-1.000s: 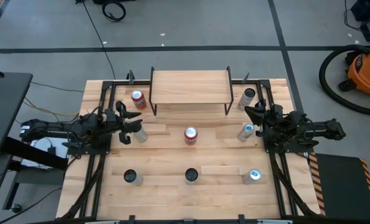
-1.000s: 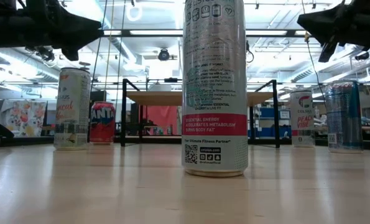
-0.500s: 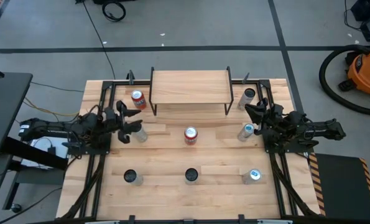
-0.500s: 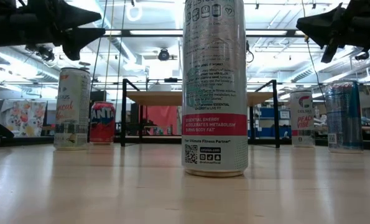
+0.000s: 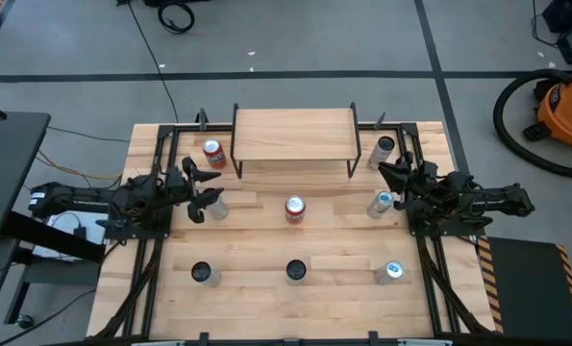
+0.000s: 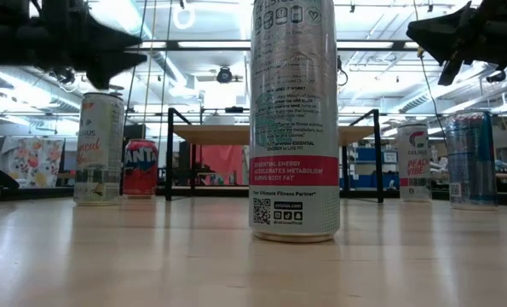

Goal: Place canned beverage on shelf
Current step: Put the top white yellow soda can on the shelf

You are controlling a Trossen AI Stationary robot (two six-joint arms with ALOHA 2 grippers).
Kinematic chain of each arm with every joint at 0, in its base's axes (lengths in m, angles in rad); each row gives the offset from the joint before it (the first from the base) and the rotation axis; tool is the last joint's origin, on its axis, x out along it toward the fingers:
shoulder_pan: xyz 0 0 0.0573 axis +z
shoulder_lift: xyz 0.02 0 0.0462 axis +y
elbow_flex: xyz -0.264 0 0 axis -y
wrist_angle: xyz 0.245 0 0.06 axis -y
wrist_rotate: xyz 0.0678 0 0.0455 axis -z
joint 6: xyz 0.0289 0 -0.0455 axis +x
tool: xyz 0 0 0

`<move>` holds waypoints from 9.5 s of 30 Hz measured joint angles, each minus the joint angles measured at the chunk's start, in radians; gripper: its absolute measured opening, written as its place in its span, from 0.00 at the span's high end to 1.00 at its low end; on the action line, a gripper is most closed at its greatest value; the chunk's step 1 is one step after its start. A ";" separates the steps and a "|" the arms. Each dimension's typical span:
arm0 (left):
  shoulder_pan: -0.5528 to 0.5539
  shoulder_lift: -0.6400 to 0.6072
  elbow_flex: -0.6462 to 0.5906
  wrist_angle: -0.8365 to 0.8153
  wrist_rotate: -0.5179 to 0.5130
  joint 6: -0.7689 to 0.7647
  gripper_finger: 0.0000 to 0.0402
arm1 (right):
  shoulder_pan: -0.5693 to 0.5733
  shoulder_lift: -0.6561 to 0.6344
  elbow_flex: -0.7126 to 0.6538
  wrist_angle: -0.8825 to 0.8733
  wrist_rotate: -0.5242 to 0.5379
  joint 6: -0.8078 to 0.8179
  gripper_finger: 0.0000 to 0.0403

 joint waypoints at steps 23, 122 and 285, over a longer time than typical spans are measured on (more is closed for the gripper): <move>-0.001 0.029 0.143 -0.237 0.015 0.032 0.32 | 0.000 0.000 0.000 -0.032 0.033 -0.023 0.73; -0.002 0.031 0.141 -0.596 0.043 -0.256 0.32 | 0.000 0.000 0.000 -0.076 0.033 -0.014 0.73; -0.001 0.091 0.141 -0.683 0.067 -0.255 0.35 | 0.000 0.000 0.000 -0.076 0.033 -0.015 0.73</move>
